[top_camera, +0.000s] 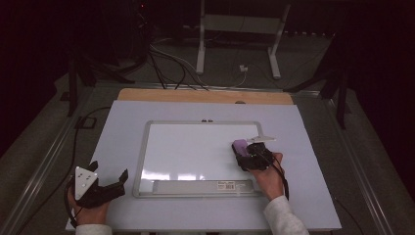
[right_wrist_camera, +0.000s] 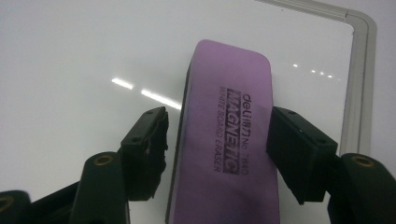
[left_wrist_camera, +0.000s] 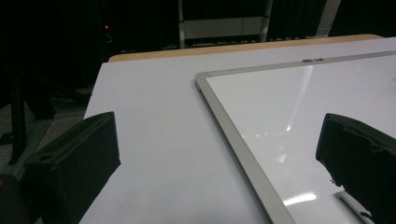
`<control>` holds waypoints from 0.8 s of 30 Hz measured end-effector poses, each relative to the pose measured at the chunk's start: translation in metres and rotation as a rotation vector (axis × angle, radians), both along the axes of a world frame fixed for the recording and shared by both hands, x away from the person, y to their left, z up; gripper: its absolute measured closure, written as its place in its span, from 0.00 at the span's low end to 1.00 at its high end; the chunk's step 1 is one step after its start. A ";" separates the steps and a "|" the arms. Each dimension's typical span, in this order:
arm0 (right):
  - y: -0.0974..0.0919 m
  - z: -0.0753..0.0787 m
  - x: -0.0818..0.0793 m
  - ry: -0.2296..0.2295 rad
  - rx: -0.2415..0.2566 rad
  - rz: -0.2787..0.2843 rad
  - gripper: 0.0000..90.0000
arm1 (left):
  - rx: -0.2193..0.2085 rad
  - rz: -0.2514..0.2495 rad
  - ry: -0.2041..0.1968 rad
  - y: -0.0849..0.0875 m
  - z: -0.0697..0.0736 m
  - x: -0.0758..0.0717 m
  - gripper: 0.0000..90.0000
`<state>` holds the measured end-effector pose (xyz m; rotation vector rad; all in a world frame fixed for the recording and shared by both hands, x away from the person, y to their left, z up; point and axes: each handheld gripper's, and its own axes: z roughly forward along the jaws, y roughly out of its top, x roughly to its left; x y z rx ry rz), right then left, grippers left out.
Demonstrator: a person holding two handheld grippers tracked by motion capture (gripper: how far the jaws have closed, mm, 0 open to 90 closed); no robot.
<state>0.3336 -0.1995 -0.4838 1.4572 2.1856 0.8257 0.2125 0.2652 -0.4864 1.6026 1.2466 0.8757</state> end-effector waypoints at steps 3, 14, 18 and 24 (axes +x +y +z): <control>-0.004 -0.001 0.003 0.008 -0.004 -0.013 0.42 | 0.000 0.001 0.001 0.000 0.000 0.000 0.00; -0.017 -0.007 0.007 0.023 0.041 -0.086 0.56 | 0.001 0.001 -0.001 0.000 0.000 0.000 0.00; -0.018 -0.004 0.010 -0.011 0.060 -0.114 0.57 | 0.000 0.002 0.000 0.000 0.000 0.000 0.00; -0.014 -0.005 0.017 -0.002 0.064 -0.145 0.65 | -0.003 0.003 -0.001 0.000 0.000 0.000 0.00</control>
